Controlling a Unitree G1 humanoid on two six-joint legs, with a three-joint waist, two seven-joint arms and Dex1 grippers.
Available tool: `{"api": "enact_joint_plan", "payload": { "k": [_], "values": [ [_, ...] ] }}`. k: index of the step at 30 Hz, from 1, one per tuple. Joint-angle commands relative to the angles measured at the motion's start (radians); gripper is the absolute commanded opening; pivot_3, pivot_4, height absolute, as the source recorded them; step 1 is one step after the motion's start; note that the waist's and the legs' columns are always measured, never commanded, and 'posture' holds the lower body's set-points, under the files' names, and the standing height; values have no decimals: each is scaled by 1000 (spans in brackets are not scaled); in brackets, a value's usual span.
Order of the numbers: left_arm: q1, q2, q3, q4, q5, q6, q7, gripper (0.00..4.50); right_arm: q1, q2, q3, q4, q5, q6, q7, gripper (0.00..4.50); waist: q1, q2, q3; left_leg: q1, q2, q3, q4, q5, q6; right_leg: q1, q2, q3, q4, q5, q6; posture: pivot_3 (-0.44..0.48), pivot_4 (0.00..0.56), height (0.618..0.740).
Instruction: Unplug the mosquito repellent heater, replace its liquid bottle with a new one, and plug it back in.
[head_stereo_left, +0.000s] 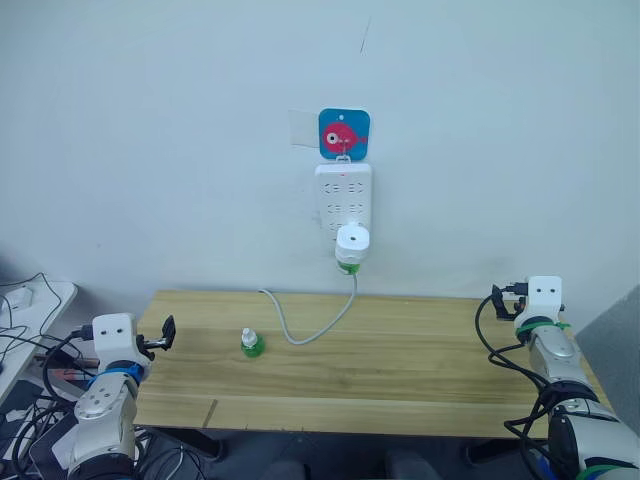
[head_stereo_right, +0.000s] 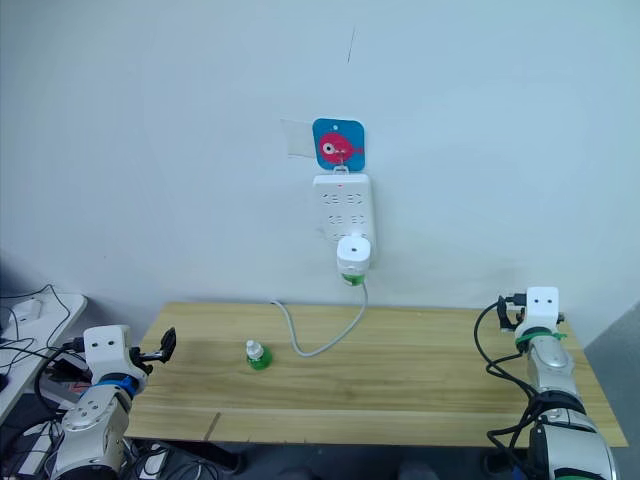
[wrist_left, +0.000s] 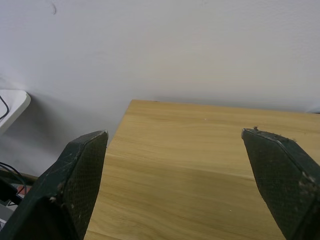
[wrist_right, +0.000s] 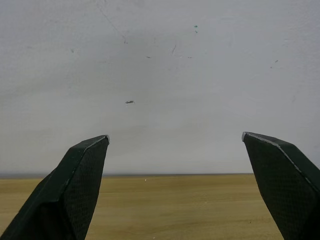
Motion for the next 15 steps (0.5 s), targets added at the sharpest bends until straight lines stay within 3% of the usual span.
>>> {"api": "enact_joint_plan", "payload": {
  "k": [1,11,15],
  "values": [
    [-15,25,12,-12,16,-17,13,4500,-3,-14,-3,-56,-3,-5,-13,4475,0,0,0,0,0,0,0,0,0,0,0,0,0,0,0,17,70,740],
    [-38,76,37,39,-17,-17,-53,4500,104,51,1,-264,6,42,-46,4475,-20,4,8,0,1,-1,0,-1,1,0,1,-1,0,-1,-2,-22,89,740],
    [-5,67,76,-72,-104,17,-112,4500,134,72,2,-352,9,79,-49,4475,-34,4,14,0,2,-1,0,-1,2,0,1,-1,1,-2,-2,-42,100,740]
  ]
}}
